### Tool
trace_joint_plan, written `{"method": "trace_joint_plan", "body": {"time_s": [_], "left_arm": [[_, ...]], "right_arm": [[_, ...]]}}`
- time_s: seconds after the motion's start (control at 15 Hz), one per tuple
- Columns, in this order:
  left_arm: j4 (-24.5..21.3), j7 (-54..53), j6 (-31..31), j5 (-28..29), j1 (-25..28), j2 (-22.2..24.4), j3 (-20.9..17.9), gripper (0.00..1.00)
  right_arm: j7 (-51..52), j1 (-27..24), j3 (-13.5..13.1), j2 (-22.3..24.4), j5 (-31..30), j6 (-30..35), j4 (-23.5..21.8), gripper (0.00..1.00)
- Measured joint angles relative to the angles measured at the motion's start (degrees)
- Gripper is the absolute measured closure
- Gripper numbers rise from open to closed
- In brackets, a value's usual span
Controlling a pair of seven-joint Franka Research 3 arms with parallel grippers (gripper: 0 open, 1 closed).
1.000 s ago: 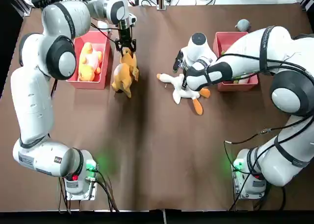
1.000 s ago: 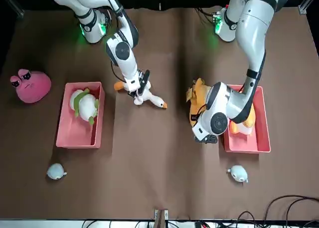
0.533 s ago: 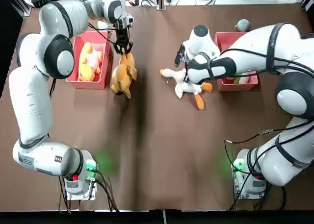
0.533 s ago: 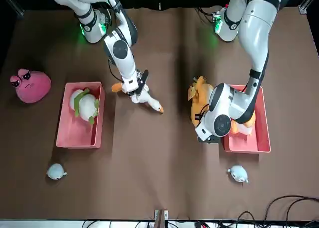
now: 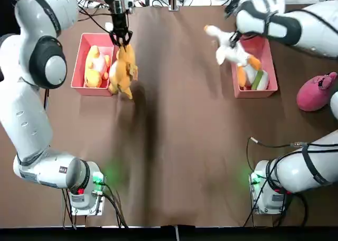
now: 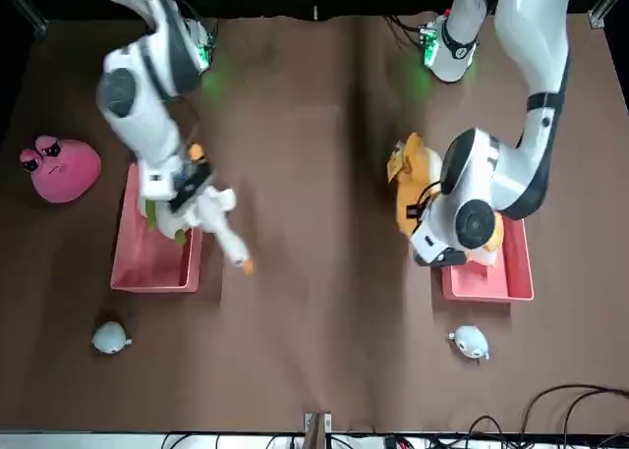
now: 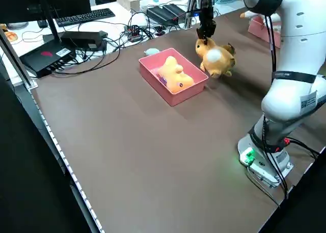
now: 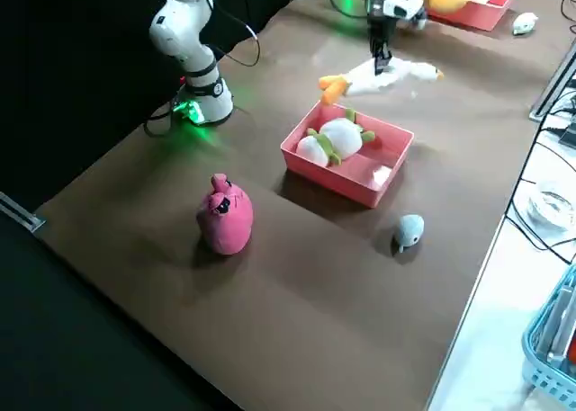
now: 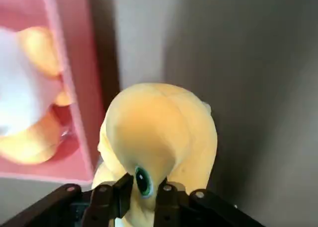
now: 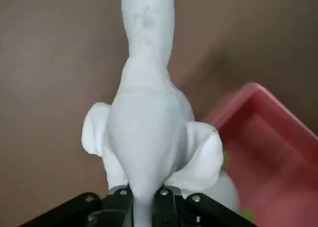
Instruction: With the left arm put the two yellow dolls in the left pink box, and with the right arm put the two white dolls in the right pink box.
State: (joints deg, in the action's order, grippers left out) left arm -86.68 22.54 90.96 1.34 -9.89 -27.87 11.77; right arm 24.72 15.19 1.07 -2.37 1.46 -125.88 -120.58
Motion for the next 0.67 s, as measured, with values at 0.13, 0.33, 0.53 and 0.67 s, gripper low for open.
{"method": "trace_joint_plan", "body": {"time_s": [0.13,0.33,0.53,0.67], "left_arm": [[-0.07,-1.88,-1.81,3.17,2.12,2.04,-0.74,0.82],[-0.32,-8.88,-2.18,7.44,6.71,3.00,-1.02,0.82],[-1.04,-11.85,-0.93,11.26,10.70,1.93,-1.16,0.82],[-1.27,-12.13,0.65,11.99,11.76,0.19,-1.18,0.82]], "right_arm": [[0.52,-5.42,-0.05,-0.03,-0.05,-0.01,-0.55,0.87],[2.95,-11.59,-0.08,-0.46,-0.11,-1.39,-2.43,0.87],[4.71,-14.22,-0.06,-2.26,-0.12,-3.65,-3.36,0.87],[6.26,-14.64,-0.01,-4.95,-0.14,-6.83,-3.72,0.87]]}}
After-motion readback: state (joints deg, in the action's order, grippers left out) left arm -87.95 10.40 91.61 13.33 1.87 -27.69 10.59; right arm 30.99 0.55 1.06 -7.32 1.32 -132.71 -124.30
